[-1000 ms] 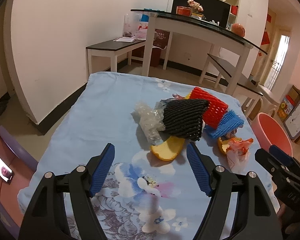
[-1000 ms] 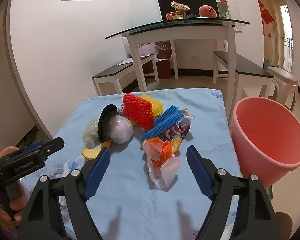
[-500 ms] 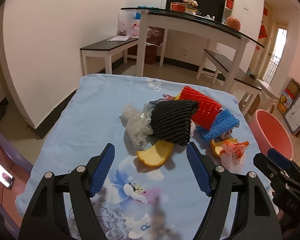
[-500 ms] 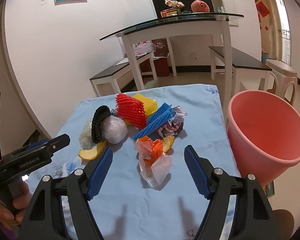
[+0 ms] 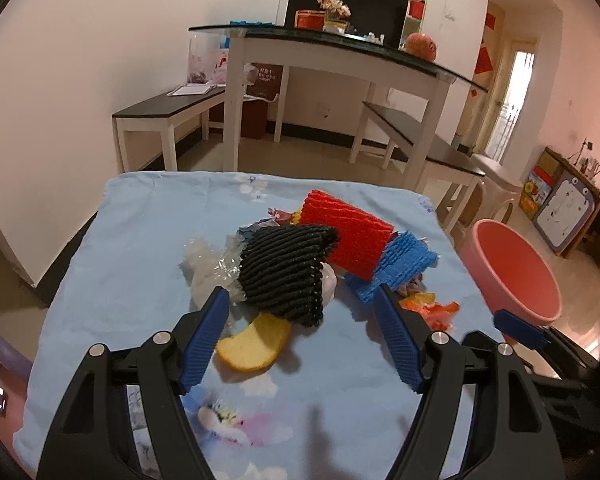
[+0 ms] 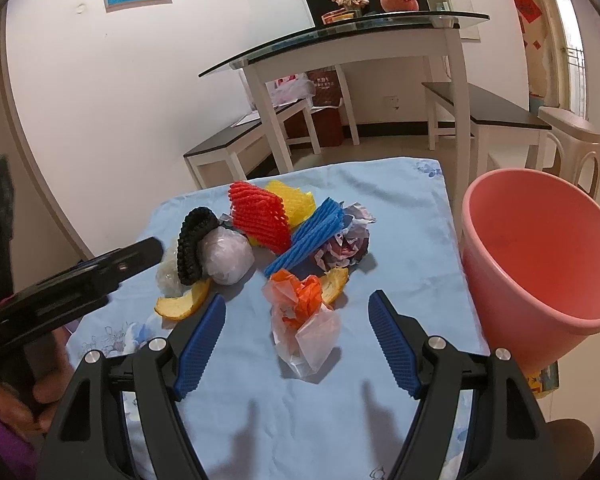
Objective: Collect trash
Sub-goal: 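Grasp the black foam net with left tool while right tool grasps orange bag, then carry both held items over the pink bucket and open the right tool, then lower the black foam net into the bucket and open the left tool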
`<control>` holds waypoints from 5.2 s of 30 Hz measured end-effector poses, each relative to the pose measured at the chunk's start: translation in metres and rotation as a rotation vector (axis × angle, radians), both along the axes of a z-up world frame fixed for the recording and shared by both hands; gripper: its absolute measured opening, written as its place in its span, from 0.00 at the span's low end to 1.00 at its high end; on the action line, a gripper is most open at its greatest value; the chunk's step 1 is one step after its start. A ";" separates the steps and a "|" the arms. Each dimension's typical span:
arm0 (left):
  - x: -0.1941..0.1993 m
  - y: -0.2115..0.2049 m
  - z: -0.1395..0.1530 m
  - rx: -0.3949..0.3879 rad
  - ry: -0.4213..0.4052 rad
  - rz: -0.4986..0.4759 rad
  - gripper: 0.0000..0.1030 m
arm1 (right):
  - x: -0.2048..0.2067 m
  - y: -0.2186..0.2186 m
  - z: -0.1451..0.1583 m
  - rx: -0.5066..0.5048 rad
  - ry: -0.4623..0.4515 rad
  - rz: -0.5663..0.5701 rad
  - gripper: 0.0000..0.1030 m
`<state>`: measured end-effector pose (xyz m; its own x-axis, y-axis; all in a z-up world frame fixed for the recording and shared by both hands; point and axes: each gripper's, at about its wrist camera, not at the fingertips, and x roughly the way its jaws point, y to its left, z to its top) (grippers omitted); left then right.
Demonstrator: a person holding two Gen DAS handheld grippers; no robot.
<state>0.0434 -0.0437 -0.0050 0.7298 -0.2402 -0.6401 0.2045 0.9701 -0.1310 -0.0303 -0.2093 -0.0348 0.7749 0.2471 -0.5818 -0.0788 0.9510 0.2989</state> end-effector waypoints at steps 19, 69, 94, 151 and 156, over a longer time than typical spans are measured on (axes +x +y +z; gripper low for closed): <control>0.024 0.037 -0.022 -0.066 0.114 0.067 0.10 | 0.024 0.003 -0.013 0.026 0.074 0.077 0.55; 0.032 -0.235 0.012 0.029 0.070 -0.402 0.10 | 0.022 -0.207 0.003 -0.055 0.111 -0.403 0.16; 0.064 -0.286 -0.051 0.110 0.215 -0.400 0.11 | 0.057 -0.224 -0.049 -0.088 0.235 -0.380 0.22; 0.027 -0.244 0.002 0.007 0.162 -0.451 0.38 | 0.008 -0.196 -0.013 -0.054 0.147 -0.398 0.58; 0.024 -0.237 0.001 0.015 0.190 -0.419 0.38 | 0.003 -0.190 -0.009 -0.059 0.141 -0.392 0.58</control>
<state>0.0669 -0.2807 -0.0045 0.4410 -0.4791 -0.7590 0.5535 0.8108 -0.1903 -0.0271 -0.3997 -0.0433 0.7154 -0.0875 -0.6932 0.3303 0.9166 0.2252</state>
